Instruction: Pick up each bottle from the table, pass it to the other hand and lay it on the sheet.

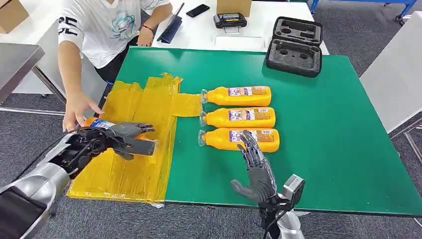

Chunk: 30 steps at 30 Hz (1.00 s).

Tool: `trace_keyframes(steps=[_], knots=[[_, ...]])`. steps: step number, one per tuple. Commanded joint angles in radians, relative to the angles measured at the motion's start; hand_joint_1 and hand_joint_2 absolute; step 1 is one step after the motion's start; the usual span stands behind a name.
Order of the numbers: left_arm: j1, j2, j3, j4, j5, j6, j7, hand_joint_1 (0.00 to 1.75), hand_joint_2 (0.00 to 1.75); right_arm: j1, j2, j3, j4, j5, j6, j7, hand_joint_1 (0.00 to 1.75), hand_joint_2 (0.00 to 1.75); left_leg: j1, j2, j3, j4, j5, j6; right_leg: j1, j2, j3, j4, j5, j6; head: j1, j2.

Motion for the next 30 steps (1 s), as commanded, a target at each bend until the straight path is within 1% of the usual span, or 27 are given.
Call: trace_keyframes(steps=[1,2,4,5,6,8,9,10,11,13,14,16,17,18,20,22,23,25,26,28,30], knots=[[-0.052,0.039,-0.032,-0.059,0.056,-0.025,-0.017,0.0,0.0,-0.001,-0.013,-0.008,-0.001,0.003,-0.007,0.012,0.0,1.75,0.001,0.0,0.003,0.0,-0.002,-0.001,0.001,0.0,0.003,0.0,-0.001,-0.001,0.0,0.0],[-0.053,0.046,-0.027,-0.079,0.071,-0.027,-0.017,0.0,0.0,0.002,-0.014,-0.007,-0.002,0.004,-0.008,0.014,0.0,1.75,0.001,0.0,0.001,0.0,-0.001,-0.001,0.001,0.0,0.001,0.0,-0.001,-0.001,0.0,0.0],[-0.05,0.056,-0.018,-0.106,0.09,-0.032,-0.019,0.0,0.0,0.005,-0.013,-0.009,-0.005,0.006,-0.009,0.016,0.0,1.75,0.001,-0.001,0.006,0.001,-0.004,-0.002,0.001,0.0,0.006,0.001,-0.004,-0.002,0.0,0.0],[-0.052,0.061,-0.015,-0.118,0.099,-0.039,-0.02,0.0,0.0,0.006,-0.014,-0.008,-0.007,0.007,-0.009,0.019,0.0,1.75,0.001,0.0,0.002,0.001,-0.002,-0.001,0.001,0.0,0.002,0.0,-0.001,-0.001,0.0,0.0],[-0.054,0.072,-0.017,-0.134,0.105,-0.048,-0.02,0.0,0.0,0.006,-0.014,-0.008,-0.008,0.008,-0.009,0.022,0.0,1.75,0.001,0.0,0.005,0.001,-0.003,-0.001,0.001,0.0,0.005,0.0,-0.003,-0.002,0.0,0.0],[-0.054,0.086,-0.029,-0.156,0.089,-0.037,0.002,0.0,0.0,0.003,-0.012,-0.008,-0.007,0.011,-0.009,0.029,0.0,1.75,0.001,0.0,0.003,0.001,-0.002,-0.001,0.001,0.0,0.003,0.001,-0.002,-0.001,0.0,0.0],[-0.051,0.081,-0.03,-0.156,0.09,-0.04,0.001,0.0,0.0,-0.004,-0.011,-0.007,-0.005,0.011,-0.008,0.034,0.0,1.75,0.001,0.0,0.002,0.0,-0.001,-0.001,0.001,0.0,0.002,0.0,-0.001,-0.001,0.0,0.0],[-0.048,0.08,-0.033,-0.158,0.092,-0.046,-0.005,0.0,0.0,-0.011,-0.01,-0.007,0.0,0.012,-0.008,0.038,0.0,1.75,0.0,0.0,0.001,0.0,-0.001,-0.001,0.001,0.0,0.001,0.0,-0.001,-0.001,0.0,0.0],[-0.05,0.083,-0.044,-0.164,0.091,-0.059,-0.014,0.0,0.0,-0.02,-0.011,-0.006,0.007,0.013,-0.009,0.042,0.0,1.75,0.001,0.0,0.007,0.001,-0.004,-0.001,0.001,0.001,0.007,0.001,-0.003,-0.002,0.0,0.0],[-0.056,0.098,-0.058,-0.182,0.093,-0.077,-0.023,0.0,0.0,-0.03,-0.013,-0.007,0.018,0.012,-0.012,0.044,0.0,1.75,0.0,0.0,0.001,0.0,0.0,0.0,0.0,0.0,0.001,0.0,0.0,-0.001,0.0,0.0],[-0.058,0.108,-0.061,-0.196,0.101,-0.086,-0.035,0.0,0.0,-0.032,-0.014,-0.006,0.022,0.011,-0.012,0.044,0.0,1.75,0.001,0.001,0.003,0.001,-0.002,-0.001,0.001,0.001,0.003,0.0,-0.001,-0.001,0.0,0.0],[-0.052,0.137,-0.057,-0.23,0.128,-0.104,-0.052,0.0,0.0,-0.028,-0.016,-0.004,0.025,0.012,-0.01,0.045,0.0,1.75,0.001,0.001,0.001,0.0,-0.001,-0.001,0.001,0.001,0.001,0.0,0.0,-0.001,0.0,0.0],[-0.045,0.143,-0.035,-0.242,0.17,-0.115,-0.091,0.0,0.0,-0.028,-0.017,-0.004,0.027,0.012,-0.01,0.044,0.0,1.75,0.001,0.001,0.006,0.001,-0.004,-0.001,0.001,0.001,0.006,0.001,-0.003,-0.002,0.0,0.0],[-0.036,0.148,-0.016,-0.257,0.194,-0.108,-0.107,0.0,0.0,-0.028,-0.017,-0.004,0.028,0.013,-0.012,0.044,0.0,1.75,0.001,0.002,0.003,0.0,-0.002,-0.001,0.001,0.002,0.003,0.0,-0.001,-0.001,0.0,0.0],[-0.036,0.148,-0.016,-0.257,0.194,-0.108,-0.107,0.0,0.0,-0.028,-0.017,-0.004,0.028,0.013,-0.012,0.044,0.0,1.75,0.001,0.002,0.004,0.001,-0.003,-0.001,0.001,0.003,0.004,0.0,-0.002,-0.001,0.0,0.0],[-0.036,0.148,-0.016,-0.257,0.194,-0.108,-0.107,0.0,0.0,-0.028,-0.017,-0.004,0.028,0.013,-0.012,0.044,0.0,1.75,0.001,0.001,0.002,0.0,-0.001,-0.001,0.001,0.0,0.002,0.0,-0.001,-0.001,0.0,0.0],[-0.036,0.148,-0.016,-0.257,0.194,-0.108,-0.107,0.0,0.0,-0.028,-0.017,-0.004,0.028,0.013,-0.012,0.044,0.0,1.75,0.001,0.001,0.005,0.0,-0.002,-0.001,0.001,0.0,0.005,0.0,-0.002,-0.001,0.0,0.0],[-0.033,0.148,-0.015,-0.262,0.197,-0.106,-0.106,0.0,0.0,-0.028,-0.017,-0.004,0.027,0.013,-0.012,0.044,0.0,1.75,0.001,0.001,0.002,0.0,-0.001,-0.001,0.001,0.001,0.002,-0.001,0.0,-0.001,0.0,0.0],[-0.033,0.148,-0.015,-0.262,0.197,-0.106,-0.106,0.0,0.0,-0.028,-0.017,-0.004,0.027,0.013,-0.012,0.044,0.0,1.75,0.001,0.001,0.005,0.0,-0.002,-0.001,0.001,0.001,0.005,0.0,-0.002,-0.001,0.0,0.0],[-0.033,0.148,-0.015,-0.262,0.197,-0.106,-0.106,0.0,0.0,-0.028,-0.017,-0.004,0.027,0.013,-0.012,0.044,0.0,1.75,0.0,0.0,0.002,0.0,-0.001,-0.001,0.0,0.0,0.002,0.0,-0.001,-0.001,0.0,0.0],[-0.033,0.148,-0.015,-0.262,0.197,-0.106,-0.106,0.0,0.0,-0.028,-0.017,-0.004,0.027,0.013,-0.012,0.044,0.0,1.75,0.001,0.001,0.003,0.0,-0.001,-0.001,0.001,0.0,0.004,0.0,-0.001,-0.001,0.0,0.0]])
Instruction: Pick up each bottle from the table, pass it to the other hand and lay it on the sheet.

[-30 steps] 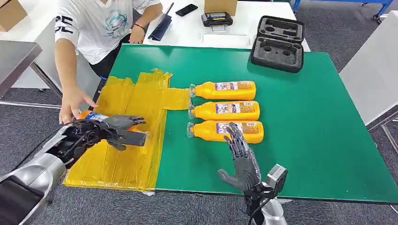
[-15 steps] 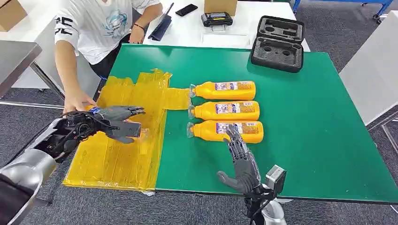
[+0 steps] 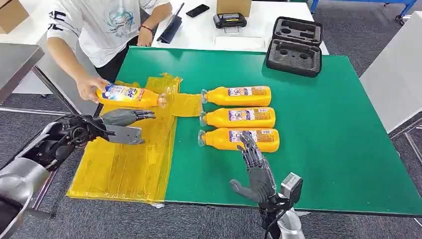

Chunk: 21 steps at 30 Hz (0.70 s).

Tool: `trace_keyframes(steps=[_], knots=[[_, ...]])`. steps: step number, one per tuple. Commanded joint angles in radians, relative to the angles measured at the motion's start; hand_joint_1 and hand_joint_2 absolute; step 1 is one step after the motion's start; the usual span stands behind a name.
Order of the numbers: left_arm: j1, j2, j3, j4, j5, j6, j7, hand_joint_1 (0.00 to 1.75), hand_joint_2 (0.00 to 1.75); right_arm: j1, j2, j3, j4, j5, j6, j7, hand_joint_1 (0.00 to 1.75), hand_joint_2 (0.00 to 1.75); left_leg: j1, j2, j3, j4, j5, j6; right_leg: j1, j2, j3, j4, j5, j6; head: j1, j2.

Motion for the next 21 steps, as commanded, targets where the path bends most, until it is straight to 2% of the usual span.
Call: trace_keyframes(steps=[1,2,3,4,6,7,8,9,10,11,14,15,20,21], knots=[[-0.023,0.013,-0.01,-0.007,-0.001,-0.009,-0.001,0.0,0.0,-0.032,-0.016,-0.002,0.041,0.001,-0.006,0.005,0.0,1.75,0.0,0.0,0.002,0.0,-0.001,-0.001,0.0,0.0,0.002,-0.001,-0.001,-0.001,0.0,0.0],[-0.023,0.013,-0.01,-0.007,-0.001,-0.009,-0.001,0.0,0.0,-0.032,-0.016,-0.002,0.041,0.001,-0.006,0.005,0.0,1.75,0.001,0.001,0.009,0.0,-0.004,-0.001,0.001,0.001,0.009,-0.001,-0.003,-0.002,0.0,0.0],[0.006,-0.004,0.036,-0.024,0.033,0.057,-0.031,0.0,0.0,-0.023,-0.018,-0.006,0.029,0.001,-0.007,0.006,0.0,1.75,0.0,0.001,0.003,0.0,-0.001,-0.001,0.0,0.001,0.003,0.0,-0.001,-0.001,0.0,0.0],[0.072,-0.048,0.137,-0.045,0.105,0.151,-0.098,0.0,0.0,-0.011,-0.016,-0.013,0.008,0.013,-0.023,0.009,0.0,1.75,0.001,0.0,0.005,0.0,-0.002,-0.001,0.001,0.0,0.005,0.0,-0.002,-0.001,0.0,0.0],[0.252,-0.205,0.318,-0.094,0.167,0.32,-0.129,0.0,0.0,0.014,-0.014,-0.03,-0.041,0.039,-0.05,0.037,0.0,1.75,-0.001,-0.001,0.004,-0.002,0.0,0.0,-0.001,-0.001,0.003,-0.001,-0.001,0.0,0.0,0.0],[0.347,-0.288,0.391,-0.138,0.187,0.365,-0.123,0.0,1.75,0.021,-0.015,-0.037,-0.062,0.073,-0.086,0.064,0.0,1.75,-0.002,-0.003,0.009,-0.005,-0.001,0.0,-0.002,-0.003,0.01,-0.004,-0.002,0.0,0.0,0.0],[0.46,-0.372,0.446,-0.206,0.193,0.459,-0.122,0.0,1.75,0.017,-0.018,-0.051,-0.077,0.117,-0.141,0.097,0.0,1.75,-0.003,-0.005,0.009,-0.006,0.0,0.001,-0.003,-0.005,0.009,-0.005,-0.002,0.0,0.0,0.0],[0.534,-0.431,0.484,-0.253,0.248,0.486,-0.132,0.0,1.75,0.009,-0.022,-0.062,-0.08,0.148,-0.181,0.124,0.0,1.75,-0.003,-0.003,0.012,-0.007,-0.001,0.0,-0.003,-0.004,0.012,-0.006,-0.003,0.0,-0.001,0.0],[0.611,-0.482,0.514,-0.315,0.3,0.514,-0.148,0.0,1.75,-0.009,-0.026,-0.068,-0.076,0.188,-0.223,0.151,0.0,0.0,-0.006,-0.006,0.009,-0.006,0.0,0.001,-0.006,-0.007,0.009,-0.004,-0.003,0.001,-0.001,0.0],[0.686,-0.536,0.531,-0.382,0.359,0.557,-0.157,0.0,1.75,-0.04,-0.031,-0.081,-0.059,0.202,-0.24,0.176,0.0,0.0,-0.007,-0.006,0.01,-0.006,-0.001,0.002,-0.007,-0.006,0.01,-0.005,-0.004,0.002,-0.001,0.0],[0.77,-0.627,0.535,-0.448,0.447,0.744,-0.189,0.0,1.75,-0.122,-0.061,-0.098,0.019,0.252,-0.311,0.203,0.0,0.0,-0.006,0.003,0.009,-0.001,-0.007,0.003,-0.006,0.004,0.009,-0.004,-0.003,0.002,0.0,0.0],[0.777,-0.636,0.529,-0.442,0.513,0.757,-0.198,0.0,1.75,-0.152,-0.074,-0.096,0.056,0.265,-0.338,0.196,0.0,1.75,-0.008,0.005,0.005,0.0,-0.007,0.004,-0.007,0.005,0.005,-0.003,-0.003,0.003,0.0,0.0],[0.786,-0.639,0.53,-0.449,0.647,0.812,-0.217,0.0,1.75,-0.302,-0.114,-0.055,0.252,0.397,-0.5,0.163,0.0,1.75,-0.007,0.008,0.008,-0.001,-0.009,0.006,-0.006,0.008,0.007,-0.005,-0.002,0.003,0.0,0.0],[0.786,-0.637,0.54,-0.458,0.665,0.809,-0.217,0.0,1.75,-0.33,-0.118,-0.033,0.284,0.449,-0.537,0.167,0.0,1.75,-0.008,0.007,0.004,0.0,-0.008,0.006,-0.006,0.006,0.004,-0.005,-0.002,0.004,-0.001,0.0]])
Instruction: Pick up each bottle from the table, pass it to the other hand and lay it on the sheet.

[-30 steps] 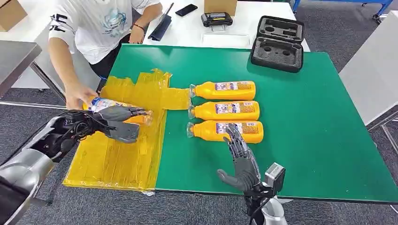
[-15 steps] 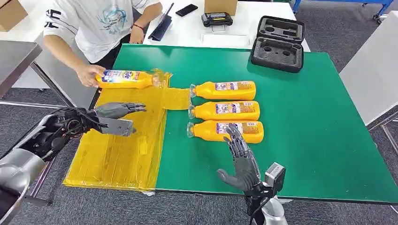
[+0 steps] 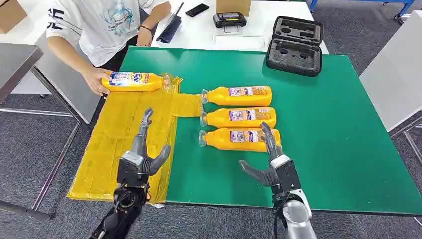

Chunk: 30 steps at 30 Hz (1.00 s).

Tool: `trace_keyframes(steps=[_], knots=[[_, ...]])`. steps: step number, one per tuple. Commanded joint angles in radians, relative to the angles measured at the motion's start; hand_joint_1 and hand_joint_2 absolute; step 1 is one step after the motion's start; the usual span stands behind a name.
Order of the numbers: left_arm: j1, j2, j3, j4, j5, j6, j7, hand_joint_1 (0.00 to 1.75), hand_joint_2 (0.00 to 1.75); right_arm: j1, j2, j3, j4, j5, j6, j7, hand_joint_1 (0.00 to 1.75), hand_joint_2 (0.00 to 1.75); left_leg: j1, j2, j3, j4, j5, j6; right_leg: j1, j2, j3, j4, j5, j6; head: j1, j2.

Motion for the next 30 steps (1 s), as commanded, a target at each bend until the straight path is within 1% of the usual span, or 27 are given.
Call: trace_keyframes(steps=[1,2,3,4,6,7,8,9,10,11,12,13,14,16,17,19,20,21,22,23,24,26,29,30], knots=[[0.1,-0.111,0.095,-0.082,0.127,0.042,-0.012,0.0,1.75,-0.271,-0.082,0.046,0.338,0.206,-0.207,-0.018,0.0,1.75,0.001,0.003,0.006,0.0,-0.001,-0.001,0.002,0.003,0.005,-0.001,0.0,-0.002,0.0,0.0],[0.097,-0.11,0.101,-0.078,0.131,0.039,-0.012,0.0,1.75,-0.29,-0.087,0.061,0.358,0.239,-0.223,-0.007,0.0,1.75,0.001,0.004,0.003,0.0,0.0,0.0,0.002,0.003,0.003,-0.001,0.001,-0.001,0.0,0.0],[0.095,-0.108,0.1,-0.077,0.131,0.035,-0.012,0.0,1.75,-0.311,-0.091,0.08,0.376,0.29,-0.258,0.012,0.0,1.75,0.001,0.005,0.006,0.0,-0.001,-0.001,0.002,0.005,0.005,0.0,0.0,-0.001,0.0,0.0],[0.093,-0.107,0.098,-0.073,0.128,0.037,-0.012,0.0,1.75,-0.325,-0.091,0.087,0.39,0.31,-0.265,0.019,0.0,1.75,0.001,0.005,0.004,0.0,0.0,0.0,0.002,0.005,0.003,0.0,0.001,-0.001,0.0,0.0],[0.093,-0.109,0.099,-0.074,0.129,0.035,-0.012,0.0,1.75,-0.343,-0.093,0.092,0.4,0.327,-0.265,0.028,0.0,1.75,0.002,0.004,0.005,0.0,0.0,0.0,0.002,0.004,0.004,0.001,0.001,-0.001,0.0,0.0],[0.093,-0.108,0.097,-0.073,0.13,0.034,-0.012,0.0,1.75,-0.356,-0.095,0.095,0.411,0.334,-0.258,0.036,0.0,1.75,0.002,0.004,0.006,-0.001,0.0,-0.001,0.003,0.004,0.005,0.0,0.0,-0.001,-0.001,0.0],[0.092,-0.107,0.094,-0.075,0.128,0.036,-0.012,0.0,1.75,-0.366,-0.097,0.097,0.423,0.338,-0.254,0.04,0.0,1.75,0.002,0.002,0.005,0.0,0.001,-0.001,0.002,0.002,0.004,0.0,0.0,-0.001,0.0,0.0],[0.091,-0.108,0.094,-0.072,0.131,0.036,-0.012,0.0,1.75,-0.406,-0.107,0.112,0.47,0.363,-0.235,0.065,0.0,1.75,0.003,0.002,0.003,0.0,0.002,-0.001,0.002,0.002,0.003,0.001,0.001,0.0,0.0,0.0],[0.088,-0.109,0.095,-0.064,0.132,0.034,-0.012,0.0,1.75,-0.435,-0.112,0.121,0.515,0.374,-0.216,0.078,0.0,1.75,0.004,0.003,0.006,0.0,0.0,-0.001,0.003,0.002,0.006,0.001,0.0,-0.001,0.0,0.0],[0.087,-0.112,0.098,-0.052,0.135,0.034,-0.012,0.0,1.75,-0.467,-0.12,0.145,0.573,0.405,-0.196,0.097,0.0,1.75,0.003,0.003,0.004,0.0,0.001,-0.001,0.002,0.002,0.003,0.001,0.001,0.0,0.0,0.0],[0.085,-0.113,0.097,-0.048,0.136,0.035,-0.012,0.0,1.75,-0.494,-0.12,0.161,0.624,0.425,-0.183,0.109,0.0,1.75,0.004,0.005,0.007,0.0,0.0,-0.001,0.003,0.004,0.006,0.0,0.0,-0.001,0.0,0.0],[0.085,-0.113,0.097,-0.048,0.136,0.035,-0.012,0.0,1.75,-0.494,-0.12,0.161,0.624,0.425,-0.183,0.109,0.0,1.75,0.003,0.003,0.004,0.0,0.002,-0.001,0.002,0.003,0.004,0.001,0.001,0.0,0.0,0.0],[0.085,-0.113,0.097,-0.048,0.136,0.035,-0.012,0.0,1.75,-0.494,-0.12,0.161,0.624,0.425,-0.183,0.109,0.0,1.75,0.004,0.004,0.008,-0.001,0.0,-0.001,0.002,0.004,0.007,0.0,0.0,-0.001,0.0,0.0],[0.085,-0.113,0.097,-0.048,0.136,0.035,-0.012,0.0,1.75,-0.494,-0.12,0.161,0.624,0.425,-0.183,0.109,0.0,1.75,0.003,0.001,0.004,-0.001,0.002,-0.001,0.002,0.0,0.004,0.0,0.001,0.0,0.0,0.0],[0.085,-0.113,0.097,-0.048,0.136,0.035,-0.012,0.0,1.75,-0.494,-0.12,0.161,0.624,0.425,-0.183,0.109,0.0,1.75,0.004,0.001,0.007,-0.001,0.001,-0.002,0.003,0.0,0.007,0.0,0.0,-0.001,0.0,0.0],[0.085,-0.113,0.097,-0.048,0.136,0.035,-0.012,0.0,1.75,-0.494,-0.12,0.161,0.624,0.425,-0.183,0.109,0.0,1.75,0.003,-0.001,0.003,-0.001,0.002,-0.001,0.002,-0.002,0.004,0.001,0.0,0.0,0.0,0.0],[0.085,-0.113,0.097,-0.048,0.136,0.035,-0.012,0.0,1.75,-0.494,-0.12,0.161,0.624,0.425,-0.183,0.109,0.0,1.75,0.004,-0.001,0.007,-0.001,0.0,-0.001,0.003,-0.002,0.008,0.0,-0.001,-0.001,0.0,0.0],[0.087,-0.113,0.097,-0.049,0.135,0.036,-0.012,0.0,1.75,-0.496,-0.116,0.165,0.639,0.429,-0.181,0.111,0.0,1.75,0.004,-0.001,0.006,0.0,0.001,-0.001,0.003,-0.002,0.007,0.001,-0.001,-0.001,0.0,0.0],[0.087,-0.114,0.099,-0.044,0.135,0.037,-0.012,0.0,1.75,-0.513,-0.115,0.176,0.673,0.441,-0.164,0.128,0.0,1.75,0.003,-0.001,0.003,0.0,0.002,-0.001,0.002,-0.002,0.004,0.001,0.0,0.0,0.0,0.0],[0.088,-0.114,0.101,-0.045,0.133,0.039,-0.012,0.0,1.75,-0.529,-0.113,0.184,0.699,0.45,-0.156,0.133,0.0,1.75,0.004,0.0,0.006,0.0,0.001,-0.001,0.003,-0.001,0.007,0.001,-0.001,-0.001,0.0,0.0],[0.092,-0.115,0.106,-0.048,0.128,0.051,-0.012,0.0,1.75,-0.555,-0.103,0.195,0.742,0.46,-0.144,0.141,0.0,1.75,0.003,0.0,0.004,0.0,0.002,-0.001,0.002,0.0,0.004,0.001,0.001,0.0,0.0,0.0],[0.097,-0.111,0.111,-0.05,0.126,0.054,-0.012,0.0,1.75,-0.59,-0.09,0.224,0.796,0.486,-0.118,0.166,0.0,1.75,0.004,0.002,0.008,0.0,-0.001,-0.002,0.003,0.002,0.008,0.001,-0.001,-0.001,0.0,0.0],[0.095,-0.111,0.114,-0.047,0.118,0.057,-0.012,0.0,1.75,-0.633,-0.079,0.254,0.862,0.515,-0.088,0.2,0.0,1.75,0.003,0.002,0.005,0.0,0.001,-0.001,0.002,0.002,0.005,0.001,0.0,-0.001,0.0,0.0],[0.095,-0.112,0.114,-0.052,0.112,0.064,-0.012,0.0,1.75,-0.641,-0.075,0.255,0.875,0.515,-0.087,0.201,0.0,1.75,0.004,0.003,0.007,0.0,0.0,-0.002,0.003,0.003,0.007,0.001,0.0,-0.001,0.0,0.0]])
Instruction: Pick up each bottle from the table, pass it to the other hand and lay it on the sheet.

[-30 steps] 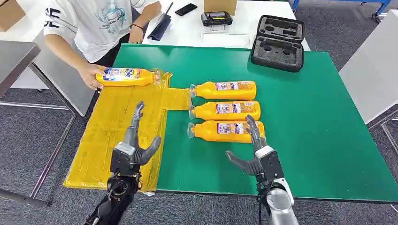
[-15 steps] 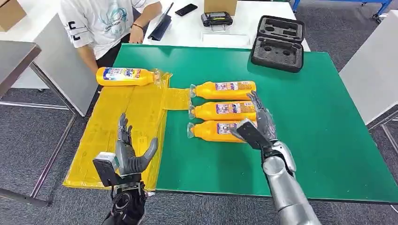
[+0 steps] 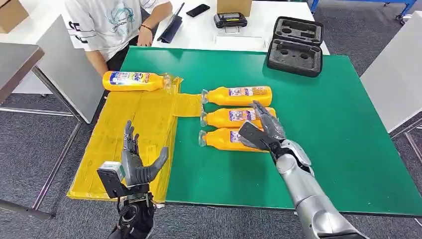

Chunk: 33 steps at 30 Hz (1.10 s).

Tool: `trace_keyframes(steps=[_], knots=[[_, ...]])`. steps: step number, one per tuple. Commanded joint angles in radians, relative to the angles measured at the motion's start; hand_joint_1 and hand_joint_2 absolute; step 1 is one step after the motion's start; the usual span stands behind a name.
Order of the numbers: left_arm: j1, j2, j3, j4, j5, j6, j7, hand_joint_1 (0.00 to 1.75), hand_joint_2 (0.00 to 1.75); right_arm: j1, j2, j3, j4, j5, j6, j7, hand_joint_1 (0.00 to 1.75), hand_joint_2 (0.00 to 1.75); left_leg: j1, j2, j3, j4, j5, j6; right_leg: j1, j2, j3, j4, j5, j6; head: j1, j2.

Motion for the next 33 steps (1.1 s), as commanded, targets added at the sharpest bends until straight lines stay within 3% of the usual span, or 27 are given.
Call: trace_keyframes(steps=[1,11,24,33], knots=[[-0.009,0.0,0.037,0.038,-0.017,0.012,0.003,0.0,1.75,-0.173,0.032,0.099,0.292,0.044,0.064,0.068,0.0,1.75,0.0,0.003,0.005,0.0,-0.002,-0.002,0.0,0.003,0.004,0.0,-0.001,-0.002,0.0,0.0],[-0.01,0.015,0.016,0.025,-0.043,0.042,0.003,0.0,1.75,-0.188,0.017,0.1,0.299,0.033,0.101,0.06,0.0,1.75,0.001,0.0,0.007,0.0,-0.002,-0.002,0.001,0.001,0.007,0.0,-0.003,-0.002,0.0,0.0],[0.027,0.059,0.009,-0.039,-0.049,0.033,0.003,0.0,1.75,-0.247,-0.071,0.194,0.261,0.059,0.238,0.036,0.0,1.75,0.0,0.0,0.003,0.0,0.0,-0.001,0.0,0.0,0.002,0.0,-0.001,-0.001,0.0,0.0],[0.024,0.06,0.01,-0.033,-0.039,0.027,0.003,0.0,1.75,-0.243,-0.084,0.222,0.254,0.067,0.246,0.033,0.0,1.75,0.0,-0.001,0.004,0.0,-0.001,-0.002,0.0,-0.001,0.004,0.0,-0.002,-0.002,0.0,0.0]])
